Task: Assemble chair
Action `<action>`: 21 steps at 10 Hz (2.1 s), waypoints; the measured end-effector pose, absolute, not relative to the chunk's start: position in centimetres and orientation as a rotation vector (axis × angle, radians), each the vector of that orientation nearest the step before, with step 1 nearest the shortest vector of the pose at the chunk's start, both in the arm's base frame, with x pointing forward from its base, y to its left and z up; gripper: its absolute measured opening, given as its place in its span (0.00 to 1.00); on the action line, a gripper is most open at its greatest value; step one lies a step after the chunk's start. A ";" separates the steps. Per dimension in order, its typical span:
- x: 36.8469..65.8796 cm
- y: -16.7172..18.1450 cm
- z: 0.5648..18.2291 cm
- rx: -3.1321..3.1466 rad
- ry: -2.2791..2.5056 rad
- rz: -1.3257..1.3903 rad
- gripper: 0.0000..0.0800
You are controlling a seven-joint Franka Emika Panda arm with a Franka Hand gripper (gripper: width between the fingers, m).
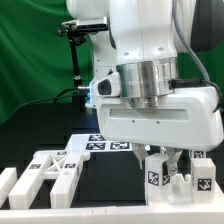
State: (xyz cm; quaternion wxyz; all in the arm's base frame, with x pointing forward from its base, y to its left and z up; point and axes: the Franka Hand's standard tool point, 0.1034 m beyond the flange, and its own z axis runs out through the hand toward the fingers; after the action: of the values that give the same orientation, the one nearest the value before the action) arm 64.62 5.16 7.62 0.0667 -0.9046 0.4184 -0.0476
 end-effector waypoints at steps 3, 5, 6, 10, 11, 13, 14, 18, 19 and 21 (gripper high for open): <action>64.4 5.4 7.5 -2.173 1.965 -0.011 0.36; 64.4 5.5 7.3 -2.111 2.021 0.005 0.36; 64.4 5.5 7.3 -2.120 2.011 0.004 0.36; 64.7 5.8 7.8 -2.644 1.368 -0.068 0.68; 64.4 5.9 7.7 -2.748 1.158 -0.079 0.78; 64.3 5.7 7.6 -2.846 0.930 -0.099 0.80; 64.3 5.6 7.6 -2.890 0.808 -0.110 0.81; 64.8 5.2 7.5 -2.989 0.518 -0.139 0.76; 64.8 5.2 7.5 -2.982 0.544 -0.137 0.76; 64.8 5.2 7.5 -2.927 0.763 -0.125 0.52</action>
Offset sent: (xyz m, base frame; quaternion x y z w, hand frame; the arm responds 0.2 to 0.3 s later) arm 0.0181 0.0131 -0.0005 0.0639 -0.0665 0.3408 0.9356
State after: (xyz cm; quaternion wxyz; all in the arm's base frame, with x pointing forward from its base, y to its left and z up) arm 64.76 5.18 7.53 0.0569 -0.9653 0.2515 -0.0411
